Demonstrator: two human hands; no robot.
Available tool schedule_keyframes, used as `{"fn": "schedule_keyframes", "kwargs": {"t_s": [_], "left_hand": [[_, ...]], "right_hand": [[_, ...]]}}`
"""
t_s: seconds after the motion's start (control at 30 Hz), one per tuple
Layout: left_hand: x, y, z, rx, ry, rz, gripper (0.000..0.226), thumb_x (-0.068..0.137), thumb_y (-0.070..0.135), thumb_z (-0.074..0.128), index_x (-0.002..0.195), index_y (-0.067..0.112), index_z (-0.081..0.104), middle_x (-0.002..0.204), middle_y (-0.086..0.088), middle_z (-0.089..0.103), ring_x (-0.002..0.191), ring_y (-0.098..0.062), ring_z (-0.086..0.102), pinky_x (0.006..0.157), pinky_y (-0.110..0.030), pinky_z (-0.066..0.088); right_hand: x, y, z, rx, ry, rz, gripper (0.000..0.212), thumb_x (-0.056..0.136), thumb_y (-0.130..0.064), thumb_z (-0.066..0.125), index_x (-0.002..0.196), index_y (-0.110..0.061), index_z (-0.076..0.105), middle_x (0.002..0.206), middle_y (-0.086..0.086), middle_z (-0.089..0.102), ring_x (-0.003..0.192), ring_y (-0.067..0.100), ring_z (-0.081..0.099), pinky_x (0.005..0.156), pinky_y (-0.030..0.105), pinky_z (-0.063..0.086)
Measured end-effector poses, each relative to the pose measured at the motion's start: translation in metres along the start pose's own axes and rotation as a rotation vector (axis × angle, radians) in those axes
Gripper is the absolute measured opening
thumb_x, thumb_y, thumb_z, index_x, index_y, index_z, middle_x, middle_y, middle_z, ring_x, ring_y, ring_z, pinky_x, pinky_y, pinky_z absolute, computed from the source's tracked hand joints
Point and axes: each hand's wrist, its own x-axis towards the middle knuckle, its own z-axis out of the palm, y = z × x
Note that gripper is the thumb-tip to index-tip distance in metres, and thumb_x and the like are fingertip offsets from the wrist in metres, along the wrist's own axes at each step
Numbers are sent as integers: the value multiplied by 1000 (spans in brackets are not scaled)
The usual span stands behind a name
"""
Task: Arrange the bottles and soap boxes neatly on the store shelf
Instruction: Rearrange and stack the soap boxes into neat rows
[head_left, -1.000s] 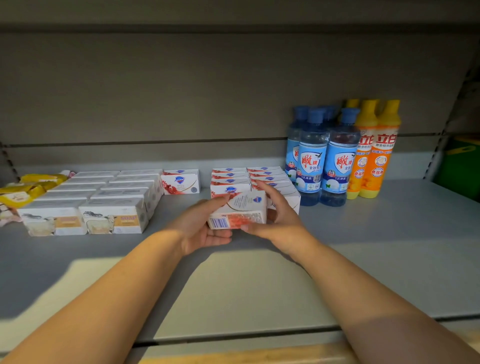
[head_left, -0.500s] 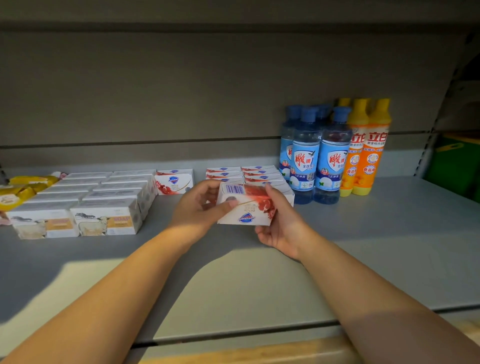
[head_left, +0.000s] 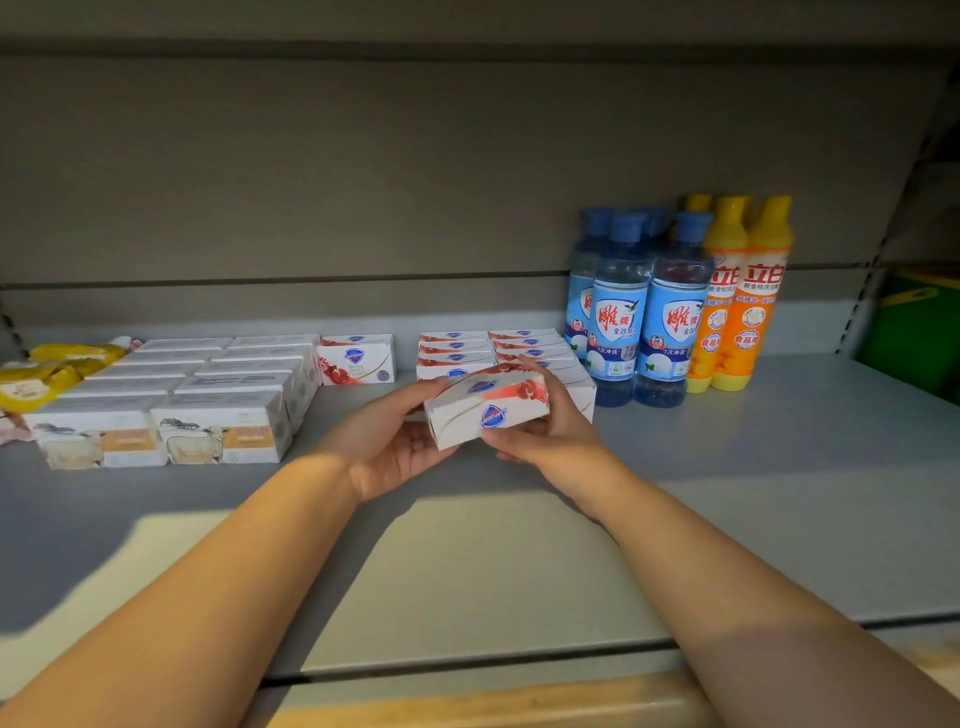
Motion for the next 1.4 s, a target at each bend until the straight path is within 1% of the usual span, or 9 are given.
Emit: {"fn": "schedule_keyframes", "kwargs": {"t_s": [0.17,0.33,0.43,0.6,0.77,0.97,1.07,1.27,1.4], "left_hand": [[-1,-1,1,101,-20,-95,42,86,43,59,112,10,62,81,-9,63,52,-13,64,48,-23,56],[-1,-12,13,385,-22,202,50,86,64,36,108,27,61,97,-5,73,83,-19,71,72,-32,59],[-1,-22,14,569,-71,417,34,82,47,58,109,26,60,103,2,70,93,-13,67,84,-36,56],[6,-18,15,176,53,419,20,90,19,60,106,11,53,97,-9,66,81,-21,68,65,-29,58],[8,-11,3,79,-7,162,32,90,38,57,104,10,61,78,-7,69,60,-16,67,57,-26,57],[5,-14,2,264,-175,-152,43,97,39,39,89,5,64,64,-12,65,49,-18,64,49,-27,57],[2,-12,-1,413,-245,-142,47,89,44,45,96,2,64,74,-17,68,60,-23,69,57,-30,59],[7,-4,-1,566,12,235,40,94,42,48,110,9,64,95,-8,73,89,-22,69,87,-40,55],[-1,-8,4,477,-128,375,42,74,44,61,107,20,65,103,-2,73,94,-15,69,77,-28,57]], "right_hand": [[2,-1,-1,14,90,-55,60,67,-10,82,117,-24,53,104,-5,70,96,10,66,82,31,54],[2,-6,2,29,193,87,46,67,-38,79,103,-25,53,92,0,69,60,10,64,53,27,53],[2,-9,3,4,223,169,36,73,-49,71,96,-26,55,89,4,69,50,12,63,49,27,53],[-2,-14,5,58,229,97,23,85,-35,65,91,-16,53,80,13,60,41,12,54,42,26,51],[-7,-8,15,-63,108,-196,42,74,-9,77,104,-30,55,99,1,68,81,13,66,70,30,55],[-10,-3,20,-219,120,-284,65,61,-25,86,110,-45,47,113,-12,62,106,3,56,92,24,47],[-11,0,20,-287,76,-220,74,59,-27,86,103,-59,36,107,-24,59,100,-13,53,79,3,42],[-8,-2,13,-436,100,-174,64,60,-24,83,107,-45,44,109,-19,56,100,-4,55,77,9,43],[-7,-4,8,-807,135,-183,80,56,-30,77,129,-33,44,122,-8,41,116,9,40,89,18,37]]}}
